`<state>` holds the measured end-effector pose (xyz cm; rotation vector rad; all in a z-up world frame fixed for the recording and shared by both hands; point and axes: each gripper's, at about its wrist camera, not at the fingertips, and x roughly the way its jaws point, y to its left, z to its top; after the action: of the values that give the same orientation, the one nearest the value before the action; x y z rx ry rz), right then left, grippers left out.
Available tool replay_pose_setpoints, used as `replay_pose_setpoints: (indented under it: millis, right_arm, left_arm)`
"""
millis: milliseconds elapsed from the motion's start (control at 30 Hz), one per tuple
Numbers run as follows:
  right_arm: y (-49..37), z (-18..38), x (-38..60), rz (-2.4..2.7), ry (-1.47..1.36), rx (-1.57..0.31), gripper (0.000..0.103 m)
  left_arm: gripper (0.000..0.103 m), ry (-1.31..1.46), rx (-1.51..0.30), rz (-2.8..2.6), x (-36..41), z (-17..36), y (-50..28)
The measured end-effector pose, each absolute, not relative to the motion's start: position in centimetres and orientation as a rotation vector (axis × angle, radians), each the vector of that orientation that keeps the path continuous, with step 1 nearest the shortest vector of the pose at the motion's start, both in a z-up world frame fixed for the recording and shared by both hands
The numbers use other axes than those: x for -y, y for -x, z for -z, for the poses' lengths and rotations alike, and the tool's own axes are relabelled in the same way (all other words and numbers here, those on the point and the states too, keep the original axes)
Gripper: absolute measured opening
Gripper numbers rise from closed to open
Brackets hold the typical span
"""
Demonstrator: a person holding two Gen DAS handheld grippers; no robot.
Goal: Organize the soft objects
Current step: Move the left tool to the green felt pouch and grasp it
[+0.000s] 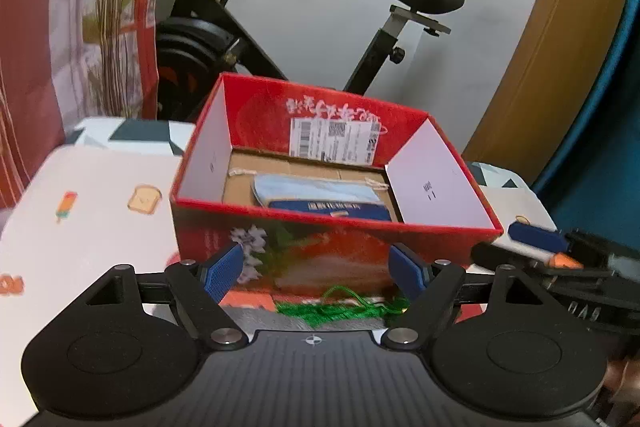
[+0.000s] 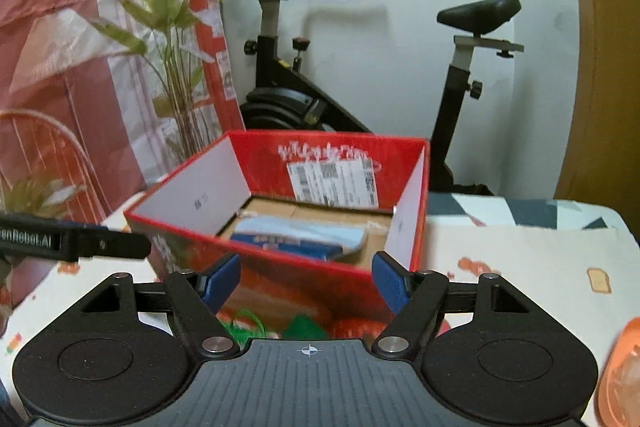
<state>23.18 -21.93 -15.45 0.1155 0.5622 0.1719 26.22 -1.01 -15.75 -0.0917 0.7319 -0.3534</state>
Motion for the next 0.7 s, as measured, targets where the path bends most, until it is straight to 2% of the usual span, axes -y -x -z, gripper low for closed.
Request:
replay_pose_setpoints:
  millis: [33, 133, 200, 700]
  right_arm:
    - [-23.0, 15.9, 21.8, -0.173, -0.107, -0.574, 0.072]
    - [-22.7, 17.1, 21.4, -0.168, -0.087, -0.627, 0.095]
    - [-22.5, 17.6, 21.2, -0.166, -0.086, -0.627, 0.102]
    - [-23.4, 20.3, 20.7, -0.107, -0.072, -0.758, 0.103]
  left_arm:
    - [0.082, 0.096, -0.739, 0.352, 1.1, 16.1, -26.1]
    - [0.082, 0.098, -0.754, 0.35, 1.3, 17.0, -25.8]
    - [0.082, 0.098, -0.764, 0.349, 1.3, 17.5, -25.6]
    - [0.082, 0.09, -0.823, 0.358, 1.8, 19.2, -26.2]
